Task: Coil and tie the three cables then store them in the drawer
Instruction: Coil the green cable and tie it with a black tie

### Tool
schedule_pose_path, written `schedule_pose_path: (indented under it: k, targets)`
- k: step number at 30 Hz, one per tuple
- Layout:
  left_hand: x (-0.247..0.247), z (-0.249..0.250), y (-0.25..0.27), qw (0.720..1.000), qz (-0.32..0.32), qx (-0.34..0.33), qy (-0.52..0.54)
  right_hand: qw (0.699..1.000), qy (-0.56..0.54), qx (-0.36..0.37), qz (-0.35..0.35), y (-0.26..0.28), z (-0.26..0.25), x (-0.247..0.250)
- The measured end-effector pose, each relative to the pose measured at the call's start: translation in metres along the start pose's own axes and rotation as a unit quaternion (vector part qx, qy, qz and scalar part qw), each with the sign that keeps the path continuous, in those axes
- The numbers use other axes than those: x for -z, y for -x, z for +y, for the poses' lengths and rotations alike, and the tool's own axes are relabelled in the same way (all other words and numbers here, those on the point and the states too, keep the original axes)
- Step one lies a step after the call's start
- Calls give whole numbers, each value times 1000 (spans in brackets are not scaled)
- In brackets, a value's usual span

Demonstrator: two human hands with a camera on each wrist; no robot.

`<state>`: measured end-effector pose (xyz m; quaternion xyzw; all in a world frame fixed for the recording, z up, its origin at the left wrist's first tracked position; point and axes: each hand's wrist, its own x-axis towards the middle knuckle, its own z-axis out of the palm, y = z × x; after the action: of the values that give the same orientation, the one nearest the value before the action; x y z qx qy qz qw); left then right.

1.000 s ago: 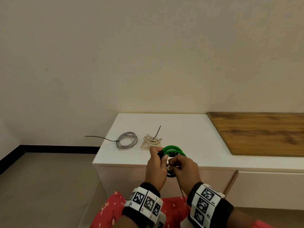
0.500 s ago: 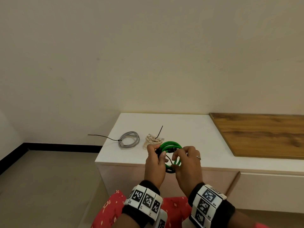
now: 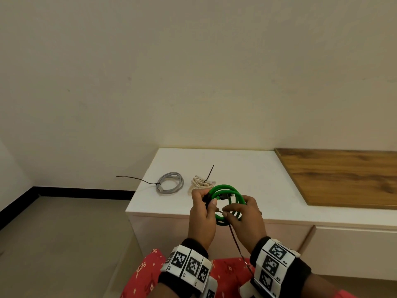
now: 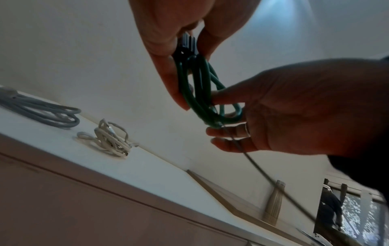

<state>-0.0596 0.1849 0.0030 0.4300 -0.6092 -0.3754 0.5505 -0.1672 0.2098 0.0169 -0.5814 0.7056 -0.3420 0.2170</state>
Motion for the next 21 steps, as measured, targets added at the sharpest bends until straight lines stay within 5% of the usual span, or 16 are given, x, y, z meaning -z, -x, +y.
schedule_pose_path:
  k: [12, 21]
  targets:
    - [-14, 0, 14, 997, -55, -14, -47, 975, -163, -135, 65, -10, 17, -25]
    - [-11, 0, 16, 991, -76, 42, -101, 931, -308, -191, 38, -4, 7, -24]
